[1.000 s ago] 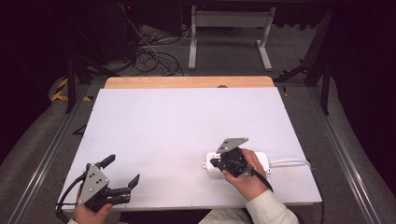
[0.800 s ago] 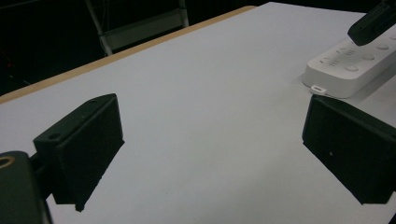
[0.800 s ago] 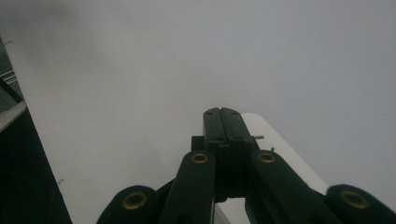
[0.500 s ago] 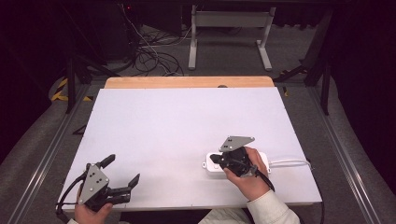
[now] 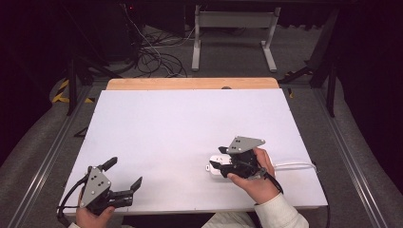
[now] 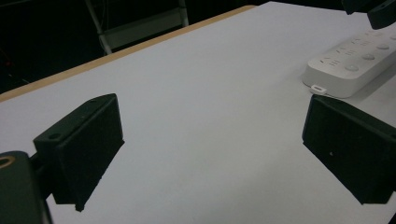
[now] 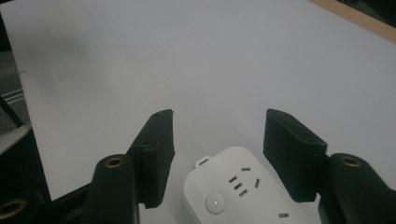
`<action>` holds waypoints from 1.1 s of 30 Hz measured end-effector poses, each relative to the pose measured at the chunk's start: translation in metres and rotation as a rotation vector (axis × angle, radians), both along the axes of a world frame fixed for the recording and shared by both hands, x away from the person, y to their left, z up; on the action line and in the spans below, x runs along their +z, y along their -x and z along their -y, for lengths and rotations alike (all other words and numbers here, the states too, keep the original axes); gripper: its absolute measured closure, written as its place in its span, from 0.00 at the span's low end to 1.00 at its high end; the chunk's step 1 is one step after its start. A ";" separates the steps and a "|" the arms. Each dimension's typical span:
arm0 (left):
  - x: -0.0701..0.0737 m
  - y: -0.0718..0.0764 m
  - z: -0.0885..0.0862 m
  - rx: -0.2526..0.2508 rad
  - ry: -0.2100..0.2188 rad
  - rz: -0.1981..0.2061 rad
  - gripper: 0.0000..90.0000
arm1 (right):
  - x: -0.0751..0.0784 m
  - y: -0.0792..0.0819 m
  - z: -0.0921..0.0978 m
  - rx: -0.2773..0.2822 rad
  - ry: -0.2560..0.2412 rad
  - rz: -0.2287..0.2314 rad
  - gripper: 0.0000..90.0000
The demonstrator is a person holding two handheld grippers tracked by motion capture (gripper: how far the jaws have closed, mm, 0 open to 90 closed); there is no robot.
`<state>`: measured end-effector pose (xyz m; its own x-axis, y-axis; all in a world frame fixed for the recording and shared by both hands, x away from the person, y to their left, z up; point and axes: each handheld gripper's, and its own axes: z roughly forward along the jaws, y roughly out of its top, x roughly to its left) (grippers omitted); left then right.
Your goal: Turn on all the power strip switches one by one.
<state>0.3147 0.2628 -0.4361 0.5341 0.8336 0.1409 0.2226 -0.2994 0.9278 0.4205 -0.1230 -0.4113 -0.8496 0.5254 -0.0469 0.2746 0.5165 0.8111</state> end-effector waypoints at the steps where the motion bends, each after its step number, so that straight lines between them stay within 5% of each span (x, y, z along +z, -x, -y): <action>1: 0.000 0.000 0.000 0.001 -0.001 0.002 0.06 | 0.000 0.000 0.000 -0.015 -0.005 -0.034 0.39; 3: 0.000 0.000 0.000 0.000 0.000 0.001 0.06 | 0.000 0.000 0.001 -0.033 -0.006 -0.072 0.39; 10: 0.000 0.001 0.000 0.001 -0.001 0.003 0.06 | 0.003 0.002 0.005 -0.021 -0.048 -0.008 0.30; 22: 0.000 0.000 0.000 0.001 -0.001 0.003 0.06 | 0.010 0.006 0.015 0.007 -0.089 0.017 0.13; 25: 0.000 0.001 0.000 0.001 -0.001 0.002 0.06 | 0.011 0.007 0.017 0.001 -0.083 0.022 0.12; 29: 0.000 0.001 0.000 -0.005 -0.001 0.002 0.06 | 0.010 0.007 0.023 -0.001 -0.017 0.021 0.11; 33: 0.000 0.001 0.001 -0.007 -0.001 0.002 0.06 | 0.011 0.007 0.032 -0.016 -0.058 0.024 0.10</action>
<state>0.3140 0.2622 -0.4362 0.5397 0.8297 0.1425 0.2190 -0.3019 0.9278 0.4138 -0.1546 -0.3999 -0.8400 0.5414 -0.0358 0.2631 0.4640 0.8459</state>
